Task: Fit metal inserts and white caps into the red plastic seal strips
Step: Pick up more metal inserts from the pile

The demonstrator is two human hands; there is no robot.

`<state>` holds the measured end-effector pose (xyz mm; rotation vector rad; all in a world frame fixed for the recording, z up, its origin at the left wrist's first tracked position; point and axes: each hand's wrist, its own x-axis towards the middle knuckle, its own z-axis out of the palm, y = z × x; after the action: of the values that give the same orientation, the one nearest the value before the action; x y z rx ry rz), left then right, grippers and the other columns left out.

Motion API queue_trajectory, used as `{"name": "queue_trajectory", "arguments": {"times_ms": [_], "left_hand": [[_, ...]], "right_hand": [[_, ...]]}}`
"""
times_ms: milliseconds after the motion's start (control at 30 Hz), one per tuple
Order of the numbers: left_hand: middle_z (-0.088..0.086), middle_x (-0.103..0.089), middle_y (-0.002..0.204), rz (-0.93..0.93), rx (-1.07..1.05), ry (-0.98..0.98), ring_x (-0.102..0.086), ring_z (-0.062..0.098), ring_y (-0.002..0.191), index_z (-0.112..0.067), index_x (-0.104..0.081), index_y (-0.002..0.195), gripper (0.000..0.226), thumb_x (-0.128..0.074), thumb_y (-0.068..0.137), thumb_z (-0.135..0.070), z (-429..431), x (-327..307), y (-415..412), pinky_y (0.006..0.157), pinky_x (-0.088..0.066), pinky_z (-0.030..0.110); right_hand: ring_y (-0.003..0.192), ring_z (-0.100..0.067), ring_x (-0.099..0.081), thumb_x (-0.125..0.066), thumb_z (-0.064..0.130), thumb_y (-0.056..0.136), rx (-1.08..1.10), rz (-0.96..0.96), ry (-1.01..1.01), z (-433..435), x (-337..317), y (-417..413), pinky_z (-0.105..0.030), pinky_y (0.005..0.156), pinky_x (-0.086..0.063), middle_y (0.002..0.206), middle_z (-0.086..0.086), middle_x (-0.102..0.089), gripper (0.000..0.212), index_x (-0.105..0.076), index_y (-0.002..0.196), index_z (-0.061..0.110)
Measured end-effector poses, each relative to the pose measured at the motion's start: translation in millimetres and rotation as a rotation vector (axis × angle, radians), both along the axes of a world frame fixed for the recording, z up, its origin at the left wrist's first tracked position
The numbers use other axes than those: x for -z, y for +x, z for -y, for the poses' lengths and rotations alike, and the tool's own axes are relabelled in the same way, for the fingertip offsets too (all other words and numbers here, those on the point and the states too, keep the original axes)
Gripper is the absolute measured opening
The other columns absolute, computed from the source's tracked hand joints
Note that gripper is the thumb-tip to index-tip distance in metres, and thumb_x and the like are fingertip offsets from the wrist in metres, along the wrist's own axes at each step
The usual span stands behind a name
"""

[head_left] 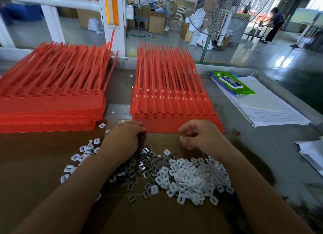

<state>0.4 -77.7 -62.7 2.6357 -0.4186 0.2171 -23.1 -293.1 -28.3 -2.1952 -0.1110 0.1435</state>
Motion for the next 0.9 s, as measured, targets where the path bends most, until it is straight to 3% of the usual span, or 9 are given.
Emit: {"name": "queue_trajectory", "arguments": {"times_ms": [133,300,400,467,567,667,767,900], "left_hand": [[-0.004,-0.052,0.131,0.037,-0.012,0.030,-0.045,0.014,0.121,-0.019,-0.061,0.116,0.038,-0.044,0.086,-0.004,2.3,-0.1,-0.7,0.101,-0.032,0.026],[-0.005,-0.055,0.127,0.045,-0.023,0.057,-0.049,0.016,0.115,-0.020,-0.061,0.115,0.037,-0.043,0.086,-0.006,4.6,-1.3,-4.3,0.095,-0.038,0.029],[-0.002,-0.061,0.119,0.079,-0.034,0.044,-0.054,0.018,0.107,-0.018,-0.066,0.107,0.034,-0.044,0.084,-0.005,6.0,-1.5,-6.6,0.088,-0.041,0.029],[0.000,-0.063,0.115,0.065,-0.036,0.024,-0.056,0.018,0.103,-0.015,-0.067,0.102,0.032,-0.044,0.083,-0.005,6.1,-2.7,-7.2,0.086,-0.042,0.029],[0.002,-0.064,0.109,0.042,-0.041,0.084,-0.059,0.020,0.097,-0.015,-0.067,0.099,0.029,-0.043,0.084,-0.015,5.4,-5.8,-6.1,0.084,-0.047,0.034],[0.002,-0.065,0.106,0.044,-0.024,0.156,-0.060,0.020,0.094,-0.016,-0.066,0.100,0.029,-0.042,0.086,-0.020,5.3,-8.3,-5.9,0.082,-0.047,0.033],[0.001,-0.066,0.104,0.036,-0.014,0.208,-0.060,0.019,0.093,-0.018,-0.066,0.099,0.029,-0.041,0.086,-0.021,5.1,-9.5,-6.1,0.080,-0.047,0.031],[-0.001,-0.066,0.096,0.032,-0.011,0.254,-0.060,0.018,0.087,-0.020,-0.065,0.096,0.029,-0.039,0.084,-0.019,5.3,-9.4,-5.4,0.076,-0.048,0.031]], "right_hand": [[0.068,0.001,-0.060,-0.070,0.007,0.077,0.008,0.098,-0.078,-1.1,-0.2,0.8,-0.008,0.063,-0.048,0.074,0.010,-0.066,0.023,-0.065,0.070,0.028],[0.078,0.008,-0.057,-0.069,0.012,0.079,-0.001,0.192,-0.148,-11.7,-10.9,13.5,-0.006,0.069,-0.044,0.078,0.019,-0.062,0.018,-0.066,0.075,0.029],[0.068,0.011,-0.053,-0.067,0.010,0.080,-0.051,0.200,-0.167,-27.8,-16.5,28.4,0.000,0.057,-0.040,0.070,0.022,-0.057,0.024,-0.061,0.069,0.031],[0.063,0.011,-0.050,-0.066,0.011,0.081,-0.081,0.184,-0.204,-41.8,-16.0,42.0,0.000,0.051,-0.036,0.067,0.022,-0.054,0.020,-0.062,0.070,0.027],[0.062,0.010,-0.047,-0.064,0.009,0.083,-0.109,0.180,-0.249,-62.5,-11.2,63.2,-0.001,0.055,-0.033,0.066,0.019,-0.053,0.007,-0.069,0.083,0.014],[0.062,0.006,-0.049,-0.061,0.005,0.083,-0.104,0.185,-0.211,-80.4,-6.3,77.3,-0.004,0.053,-0.035,0.070,0.009,-0.059,0.011,-0.071,0.085,0.010],[0.077,-0.009,-0.059,-0.058,0.004,0.082,-0.098,0.168,-0.214,-96.6,-1.1,85.7,-0.015,0.062,-0.040,0.089,-0.005,-0.069,0.015,-0.072,0.086,0.007],[0.092,-0.014,-0.062,-0.056,0.005,0.082,-0.093,0.106,-0.248,-105.6,8.3,90.1,-0.018,0.072,-0.040,0.097,-0.005,-0.070,0.018,-0.073,0.087,0.006]]}}
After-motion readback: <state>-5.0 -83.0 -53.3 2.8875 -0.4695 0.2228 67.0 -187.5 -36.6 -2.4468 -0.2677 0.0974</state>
